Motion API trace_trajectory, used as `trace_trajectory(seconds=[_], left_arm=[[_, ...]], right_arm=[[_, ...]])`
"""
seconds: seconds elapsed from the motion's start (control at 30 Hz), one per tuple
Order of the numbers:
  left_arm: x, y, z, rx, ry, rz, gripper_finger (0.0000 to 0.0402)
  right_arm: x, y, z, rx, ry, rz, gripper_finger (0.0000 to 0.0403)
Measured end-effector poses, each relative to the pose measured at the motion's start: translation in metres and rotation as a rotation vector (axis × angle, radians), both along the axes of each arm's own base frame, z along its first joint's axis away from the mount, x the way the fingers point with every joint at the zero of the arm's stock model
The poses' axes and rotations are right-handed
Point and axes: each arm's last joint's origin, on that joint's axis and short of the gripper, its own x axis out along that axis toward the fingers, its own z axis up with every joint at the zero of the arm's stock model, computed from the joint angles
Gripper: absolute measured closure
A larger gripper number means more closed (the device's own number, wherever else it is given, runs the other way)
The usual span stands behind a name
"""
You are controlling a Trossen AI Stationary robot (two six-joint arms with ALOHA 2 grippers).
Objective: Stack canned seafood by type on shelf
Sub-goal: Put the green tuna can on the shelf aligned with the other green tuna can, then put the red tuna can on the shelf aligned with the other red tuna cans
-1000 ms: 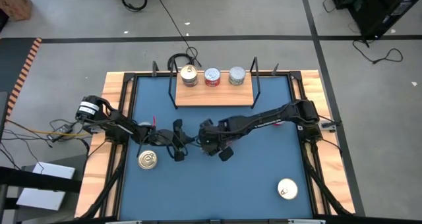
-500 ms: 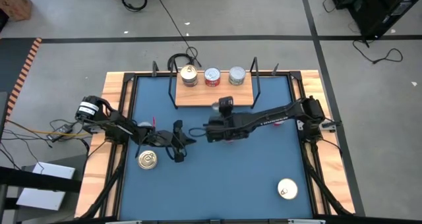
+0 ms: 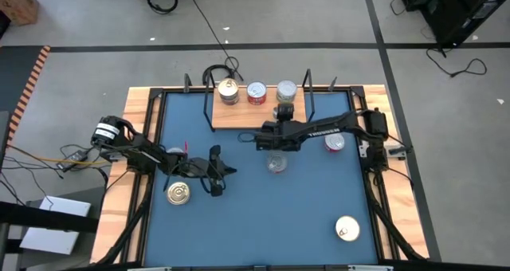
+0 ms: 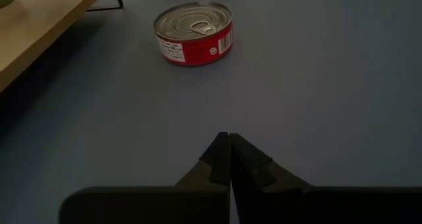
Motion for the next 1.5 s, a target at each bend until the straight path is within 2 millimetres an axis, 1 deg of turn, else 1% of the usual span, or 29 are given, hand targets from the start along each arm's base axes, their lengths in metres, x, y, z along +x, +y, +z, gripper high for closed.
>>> trace_trajectory(seconds=[0.23, 0.43, 0.53, 0.7, 0.83, 1.03, 1.2, 1.37, 1.5], left_arm=[[0.000, 0.000, 0.000, 0.000, 0.002, 0.000, 0.0397], [0.000, 0.000, 0.000, 0.000, 0.003, 0.000, 0.0397], [0.000, 0.000, 0.000, 0.000, 0.003, -0.001, 0.0397], [0.000, 0.000, 0.000, 0.000, 0.003, -0.001, 0.0397], [0.000, 0.000, 0.000, -0.001, 0.005, -0.003, 0.0397], [0.000, -0.001, 0.000, -0.009, 0.006, -0.020, 0.0397], [0.000, -0.001, 0.000, -0.009, 0.006, -0.021, 0.0397], [0.000, -0.001, -0.001, -0.009, 0.008, -0.021, 0.0397], [0.000, -0.001, -0.001, -0.008, 0.012, -0.021, 0.0397]], right_arm=[[-0.002, -0.010, -0.003, 0.009, 0.005, -0.022, 0.0259], [-0.003, -0.019, -0.004, 0.040, -0.009, -0.047, 0.0225], [-0.004, -0.024, -0.005, 0.086, -0.023, -0.061, 0.0224], [-0.004, -0.027, -0.005, 0.105, -0.029, -0.071, 0.0221], [-0.004, -0.026, -0.006, 0.139, -0.018, -0.059, 0.0201], [-0.004, -0.024, -0.007, 0.204, -0.023, -0.053, 0.0154], [-0.001, -0.023, 0.005, 0.243, -0.066, -0.077, 0.0126], [0.003, -0.027, 0.014, 0.283, -0.120, -0.080, 0.0122], [0.001, -0.035, 0.015, 0.293, -0.124, -0.102, 0.0136]])
